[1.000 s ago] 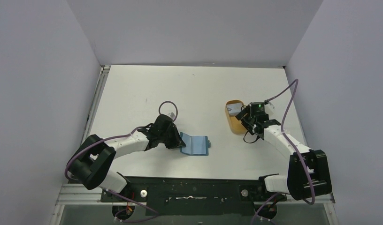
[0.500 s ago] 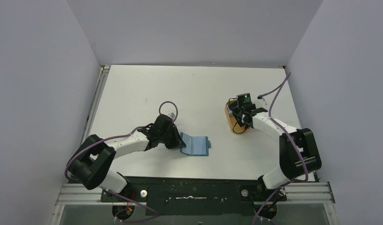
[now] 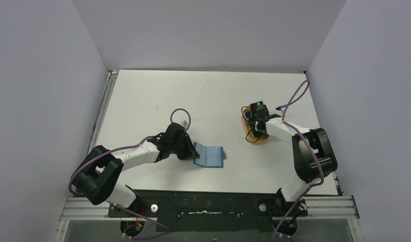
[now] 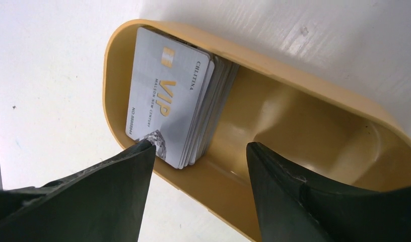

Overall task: Put the credit cards into the card holder
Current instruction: Pick up the credit card from the storage box.

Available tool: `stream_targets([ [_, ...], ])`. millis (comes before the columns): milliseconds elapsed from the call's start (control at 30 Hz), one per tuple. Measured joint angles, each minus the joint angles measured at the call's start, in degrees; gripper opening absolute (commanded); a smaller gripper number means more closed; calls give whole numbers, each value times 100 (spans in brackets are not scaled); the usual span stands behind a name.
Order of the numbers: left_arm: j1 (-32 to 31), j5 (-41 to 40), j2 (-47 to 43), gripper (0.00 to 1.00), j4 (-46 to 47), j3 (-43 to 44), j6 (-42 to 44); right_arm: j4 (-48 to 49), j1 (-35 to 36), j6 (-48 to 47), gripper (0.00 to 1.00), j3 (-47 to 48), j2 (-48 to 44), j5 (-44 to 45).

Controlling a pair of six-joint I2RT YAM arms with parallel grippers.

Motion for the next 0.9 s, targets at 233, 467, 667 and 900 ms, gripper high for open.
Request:
stream_targets([
  [233,0,0,0,0,2,-2,-2,146,-153,55,62,22,188,-42],
  [467,0,0,0,0,2,-2,-2,271,-192,46,51,11,225,-166],
  [667,0,0,0,0,2,-2,-7,570,-192,33,42,-181,144,-205],
  [900,0,0,0,0,2,-2,-22,660,-214,17,36,-446,-103,-225],
])
